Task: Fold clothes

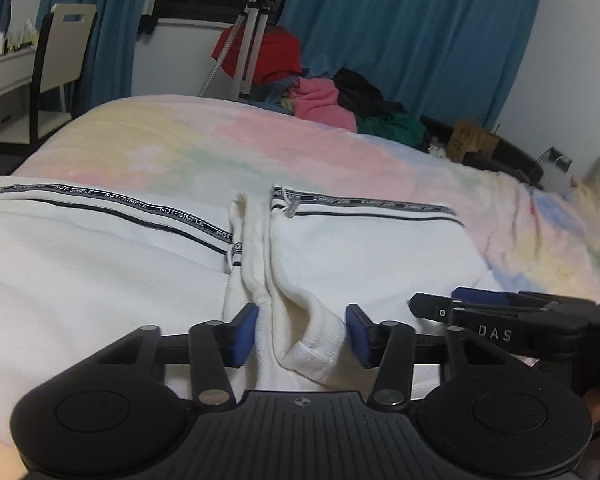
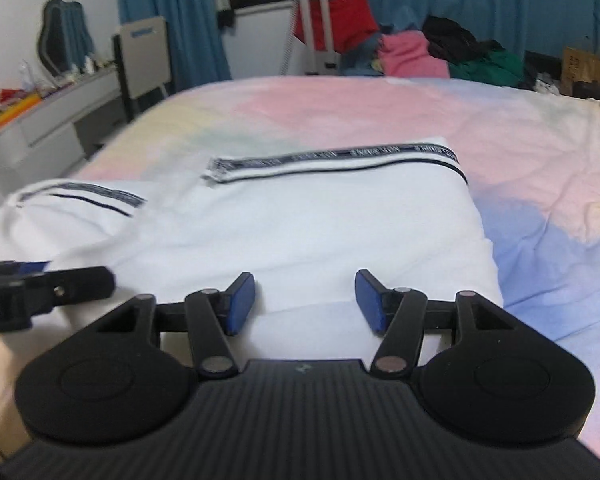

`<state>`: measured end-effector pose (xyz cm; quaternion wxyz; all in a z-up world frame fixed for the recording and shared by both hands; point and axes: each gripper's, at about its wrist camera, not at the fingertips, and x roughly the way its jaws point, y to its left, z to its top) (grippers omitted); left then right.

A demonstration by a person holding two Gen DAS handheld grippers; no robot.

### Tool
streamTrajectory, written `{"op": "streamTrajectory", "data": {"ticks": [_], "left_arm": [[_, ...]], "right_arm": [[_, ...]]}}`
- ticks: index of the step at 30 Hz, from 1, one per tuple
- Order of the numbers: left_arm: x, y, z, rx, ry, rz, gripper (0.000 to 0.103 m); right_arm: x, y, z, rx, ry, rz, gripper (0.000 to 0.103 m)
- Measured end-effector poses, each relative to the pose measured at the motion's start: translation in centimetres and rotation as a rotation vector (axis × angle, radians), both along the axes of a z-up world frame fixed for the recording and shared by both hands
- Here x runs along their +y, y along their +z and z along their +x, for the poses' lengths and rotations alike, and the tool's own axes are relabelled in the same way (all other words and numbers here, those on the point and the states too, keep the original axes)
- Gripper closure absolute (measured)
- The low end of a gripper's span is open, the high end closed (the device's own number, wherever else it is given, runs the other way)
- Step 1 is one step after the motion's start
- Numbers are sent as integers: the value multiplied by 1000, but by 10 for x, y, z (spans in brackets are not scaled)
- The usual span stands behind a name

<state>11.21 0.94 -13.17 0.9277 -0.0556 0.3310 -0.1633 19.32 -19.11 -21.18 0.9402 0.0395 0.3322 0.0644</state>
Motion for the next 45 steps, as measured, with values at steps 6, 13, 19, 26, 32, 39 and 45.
{"op": "streamTrajectory", "data": {"ticks": [6, 13, 19, 26, 32, 39, 45], "left_arm": [[-5, 5, -8, -45, 5, 26, 72], [-5, 16, -26, -28, 5, 24, 80], [-4, 11, -33, 39, 27, 22, 80], [2, 3, -26, 80, 55, -23, 66], [17, 22, -42, 85, 132, -25, 27], [90, 28, -57, 242, 385, -252, 13], [147, 4, -62, 331, 671, -463, 7]], "right_arm": [[4, -4, 5, 5, 3, -24, 45], [-6, -1, 8, 20, 7, -6, 45], [-7, 3, 3, 29, 21, 2, 45], [0, -3, 7, 26, 19, -31, 44], [-3, -3, 6, 19, 21, -19, 45], [-5, -2, 2, 20, 27, -13, 45], [-8, 0, -5, 17, 22, -7, 45]]}}
